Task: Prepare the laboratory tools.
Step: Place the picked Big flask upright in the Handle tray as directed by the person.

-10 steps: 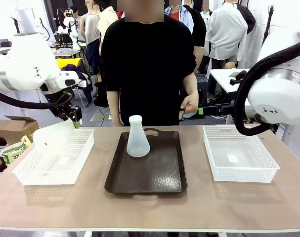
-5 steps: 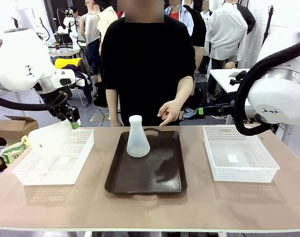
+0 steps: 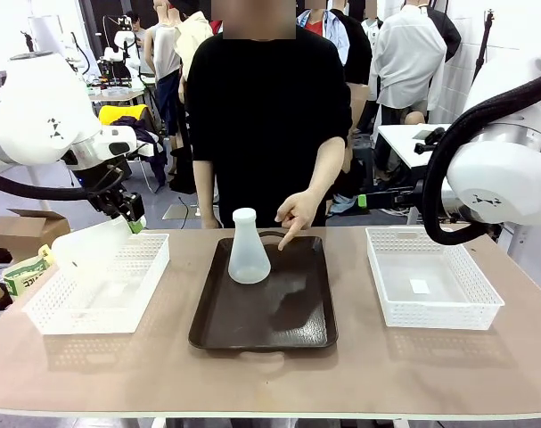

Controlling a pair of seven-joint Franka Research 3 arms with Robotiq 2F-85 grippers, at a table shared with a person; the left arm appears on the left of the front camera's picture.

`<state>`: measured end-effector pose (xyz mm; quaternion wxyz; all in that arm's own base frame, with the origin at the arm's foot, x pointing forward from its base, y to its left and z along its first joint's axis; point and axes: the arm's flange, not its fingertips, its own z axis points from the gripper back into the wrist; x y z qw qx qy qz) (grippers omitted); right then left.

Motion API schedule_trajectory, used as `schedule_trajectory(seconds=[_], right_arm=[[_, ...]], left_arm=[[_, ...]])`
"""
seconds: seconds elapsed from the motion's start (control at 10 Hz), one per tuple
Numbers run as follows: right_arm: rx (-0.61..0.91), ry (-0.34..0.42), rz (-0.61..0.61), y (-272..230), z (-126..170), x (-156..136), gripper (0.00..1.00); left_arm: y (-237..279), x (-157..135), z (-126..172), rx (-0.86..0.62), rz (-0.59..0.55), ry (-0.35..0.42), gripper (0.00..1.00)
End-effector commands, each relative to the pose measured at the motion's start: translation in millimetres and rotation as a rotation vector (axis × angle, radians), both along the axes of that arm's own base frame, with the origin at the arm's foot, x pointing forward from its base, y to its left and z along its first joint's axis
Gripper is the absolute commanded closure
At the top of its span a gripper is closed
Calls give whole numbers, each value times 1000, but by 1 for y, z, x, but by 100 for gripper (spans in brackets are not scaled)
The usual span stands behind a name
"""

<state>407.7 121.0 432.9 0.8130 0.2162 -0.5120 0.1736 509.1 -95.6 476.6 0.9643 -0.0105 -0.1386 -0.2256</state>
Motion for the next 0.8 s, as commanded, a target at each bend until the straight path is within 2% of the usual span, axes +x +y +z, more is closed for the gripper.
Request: schedule_trajectory(seconds=[0.0, 0.2, 0.4, 0.7], right_arm=[[-8, 19, 0, -1, 5, 3, 0], [-8, 19, 0, -1, 5, 3, 0], [-8, 19, 0, -1, 5, 3, 0], [-8, 19, 0, -1, 5, 3, 0]], left_arm=[[-1, 3, 3, -1, 6, -3, 100], [0, 0, 0, 0, 0, -1, 100], [-5, -11, 17, -87, -126, -57, 100], [-14, -51, 71, -142, -265, -275, 100]])
